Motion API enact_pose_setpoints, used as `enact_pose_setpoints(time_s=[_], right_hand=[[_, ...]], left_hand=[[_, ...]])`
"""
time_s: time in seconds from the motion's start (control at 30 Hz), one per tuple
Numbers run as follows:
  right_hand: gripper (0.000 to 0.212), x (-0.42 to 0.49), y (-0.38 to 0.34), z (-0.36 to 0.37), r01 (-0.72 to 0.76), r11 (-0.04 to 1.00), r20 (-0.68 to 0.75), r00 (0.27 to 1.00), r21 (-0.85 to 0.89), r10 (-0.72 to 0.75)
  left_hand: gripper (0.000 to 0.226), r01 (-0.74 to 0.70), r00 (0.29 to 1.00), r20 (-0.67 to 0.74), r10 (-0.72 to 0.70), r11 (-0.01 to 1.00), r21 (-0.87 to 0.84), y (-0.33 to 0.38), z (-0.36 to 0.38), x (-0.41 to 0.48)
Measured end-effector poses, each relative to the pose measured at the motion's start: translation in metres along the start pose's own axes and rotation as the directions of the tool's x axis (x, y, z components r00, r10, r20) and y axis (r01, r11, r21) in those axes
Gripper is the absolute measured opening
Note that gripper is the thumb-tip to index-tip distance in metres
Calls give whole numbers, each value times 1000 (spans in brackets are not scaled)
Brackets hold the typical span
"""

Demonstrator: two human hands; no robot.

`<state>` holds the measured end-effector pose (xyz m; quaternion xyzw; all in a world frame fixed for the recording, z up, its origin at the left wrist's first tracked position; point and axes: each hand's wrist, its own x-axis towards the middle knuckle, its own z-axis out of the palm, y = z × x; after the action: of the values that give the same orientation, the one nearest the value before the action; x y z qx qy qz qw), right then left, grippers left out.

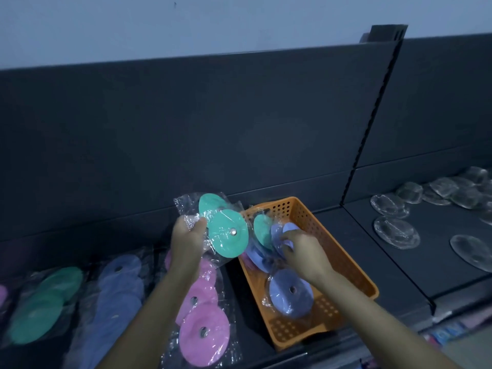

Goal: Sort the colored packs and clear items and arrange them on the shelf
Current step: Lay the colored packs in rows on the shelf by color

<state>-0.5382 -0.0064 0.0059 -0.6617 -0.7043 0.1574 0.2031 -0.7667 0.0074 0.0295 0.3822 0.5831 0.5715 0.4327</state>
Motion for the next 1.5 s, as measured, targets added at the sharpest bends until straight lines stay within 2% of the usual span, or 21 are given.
enact_pose_setpoints(time_s=[0.1,0.17,0.27,0.4,0.47,0.5,0.57,0.63,0.7,0.77,0.83,0.9,0.97,1.03,1.13,1.2,1.23,1.33,1.43,1.5], right_hand=[[30,19,-11,10,144,976,133,983,-163,-123],[45,33,-17,18,198,959,234,961,-204,-148],[59,51,-24,30,294,888,310,932,-353,-185],[46,64,-28,36,192,869,348,937,-455,-25],[21,66,-29,28,156,880,232,971,-449,-55],[9,67,-27,23,141,900,157,984,-413,-82],[12,67,-20,15,94,941,43,995,-324,-85],[18,67,-10,6,-10,994,-93,996,-111,-1],[17,64,-4,-5,-77,984,-229,967,158,113],[20,60,-3,-16,-66,922,-288,939,380,186],[25,55,-4,-28,-45,828,-257,940,558,224],[21,49,-6,-38,-32,690,-204,945,724,257],[22,43,-10,-46,-5,594,-209,934,805,290],[24,34,-16,-52,60,571,-267,920,819,286],[26,12,-27,-49,229,691,-402,911,686,97],[18,-5,-35,-38,387,794,-458,875,469,-156],[13,-13,-38,-30,488,800,-458,834,350,-308],[18,-27,-39,-6,718,696,-346,660,30,-667],[9,-31,-33,6,779,611,-218,578,-142,-787],[13,-32,-29,7,807,557,-178,529,-198,-830]], left_hand=[[23,6,999,-32,-5,1000,8,-2,-6,3],[17,14,999,-45,-14,1000,8,-5,-10,7],[7,30,997,-64,-31,999,-11,-12,-15,13],[9,45,998,-48,-47,998,-41,-17,-18,18],[9,44,998,-43,-47,997,-64,-17,-18,19],[9,48,998,-42,-51,996,-75,-18,-18,19],[10,59,997,-42,-63,995,-85,-19,-18,18],[10,74,996,-34,-78,993,-94,-20,-18,16],[10,88,995,-29,-92,990,-106,-19,-16,14],[10,109,993,-35,-114,986,-124,-19,-14,13],[8,123,991,-42,-129,984,-131,-17,-11,11],[8,139,988,-51,-147,981,-132,-14,-7,9],[11,151,986,-48,-160,977,-151,-10,-2,6],[9,167,985,-19,-173,969,-181,-6,3,2],[7,221,975,36,-219,945,-243,2,14,-7],[9,263,965,106,-241,906,-331,7,21,-12],[11,287,957,143,-251,882,-374,10,25,-15],[14,322,946,183,-267,832,-452,13,33,-21],[20,309,951,133,-279,847,-433,11,37,-24],[26,331,942,109,-316,835,-441,9,38,-24]])
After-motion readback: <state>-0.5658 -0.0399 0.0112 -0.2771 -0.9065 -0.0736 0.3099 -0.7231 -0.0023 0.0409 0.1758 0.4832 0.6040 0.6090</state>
